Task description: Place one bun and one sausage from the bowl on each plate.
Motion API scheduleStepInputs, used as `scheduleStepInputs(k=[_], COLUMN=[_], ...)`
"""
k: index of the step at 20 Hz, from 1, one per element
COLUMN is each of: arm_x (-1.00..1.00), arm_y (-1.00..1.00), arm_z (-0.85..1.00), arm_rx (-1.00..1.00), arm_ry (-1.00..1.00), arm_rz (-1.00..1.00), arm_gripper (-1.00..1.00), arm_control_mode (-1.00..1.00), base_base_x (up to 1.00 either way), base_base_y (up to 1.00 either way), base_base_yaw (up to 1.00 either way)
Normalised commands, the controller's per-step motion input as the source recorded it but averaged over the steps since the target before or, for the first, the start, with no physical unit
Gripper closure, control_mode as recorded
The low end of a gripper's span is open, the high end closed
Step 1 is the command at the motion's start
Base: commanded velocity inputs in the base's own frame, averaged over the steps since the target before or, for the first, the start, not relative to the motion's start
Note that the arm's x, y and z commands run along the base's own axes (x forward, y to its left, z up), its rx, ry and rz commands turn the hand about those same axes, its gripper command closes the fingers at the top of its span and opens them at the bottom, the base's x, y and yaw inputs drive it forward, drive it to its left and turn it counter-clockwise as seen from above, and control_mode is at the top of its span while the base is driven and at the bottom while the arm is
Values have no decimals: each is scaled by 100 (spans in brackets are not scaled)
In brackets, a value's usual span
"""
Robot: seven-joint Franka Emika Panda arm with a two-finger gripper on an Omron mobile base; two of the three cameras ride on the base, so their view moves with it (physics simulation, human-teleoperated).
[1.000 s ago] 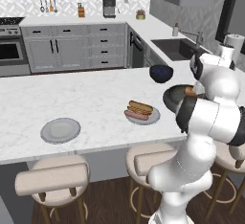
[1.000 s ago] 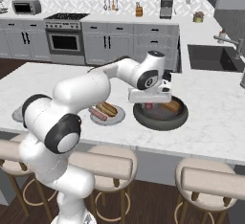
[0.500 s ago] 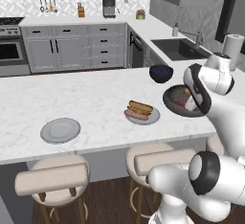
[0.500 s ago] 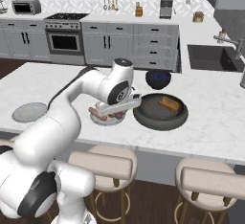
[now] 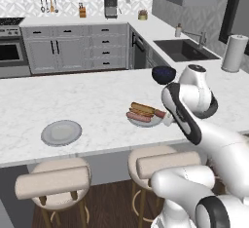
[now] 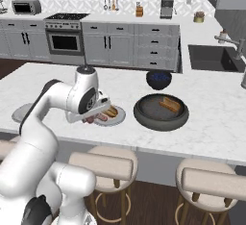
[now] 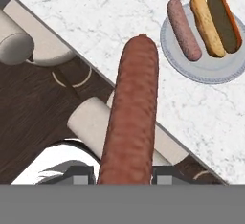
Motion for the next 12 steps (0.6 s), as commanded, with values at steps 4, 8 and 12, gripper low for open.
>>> scheduleStepInputs(k=[4,8,12], arm_x=[1,18,18], arm_y=[100,100,100], arm_z=[-3,7,19], arm_rx=[-3,-7,-18], arm_ry=[5,16,33], arm_rz=[0,-5,-4], arm_gripper=[100,100,100], arm_control_mode=[-100,-100,-100], base_base_x=[0,0,0], base_base_y=[0,0,0], base_base_yaw=[0,0,0])
